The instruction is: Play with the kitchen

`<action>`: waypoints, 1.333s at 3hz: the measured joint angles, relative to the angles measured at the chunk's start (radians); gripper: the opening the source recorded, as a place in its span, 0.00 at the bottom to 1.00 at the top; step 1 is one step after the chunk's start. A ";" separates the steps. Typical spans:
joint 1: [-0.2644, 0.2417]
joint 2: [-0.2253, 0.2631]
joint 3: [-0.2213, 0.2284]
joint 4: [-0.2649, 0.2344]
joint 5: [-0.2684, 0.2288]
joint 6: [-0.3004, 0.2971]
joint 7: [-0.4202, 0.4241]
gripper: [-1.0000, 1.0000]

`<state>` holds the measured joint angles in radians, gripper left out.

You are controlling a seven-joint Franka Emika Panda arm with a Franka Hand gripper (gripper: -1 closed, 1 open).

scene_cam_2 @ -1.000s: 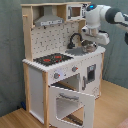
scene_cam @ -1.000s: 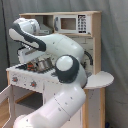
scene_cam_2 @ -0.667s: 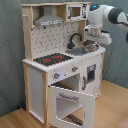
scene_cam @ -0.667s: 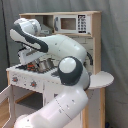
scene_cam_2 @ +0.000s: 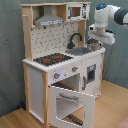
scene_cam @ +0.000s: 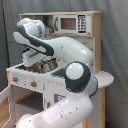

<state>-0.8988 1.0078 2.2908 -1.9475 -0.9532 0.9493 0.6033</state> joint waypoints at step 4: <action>-0.087 0.111 -0.140 0.025 -0.172 0.256 -0.132 0.00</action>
<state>-0.9859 1.1190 2.1510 -1.9227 -1.1257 1.2055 0.4717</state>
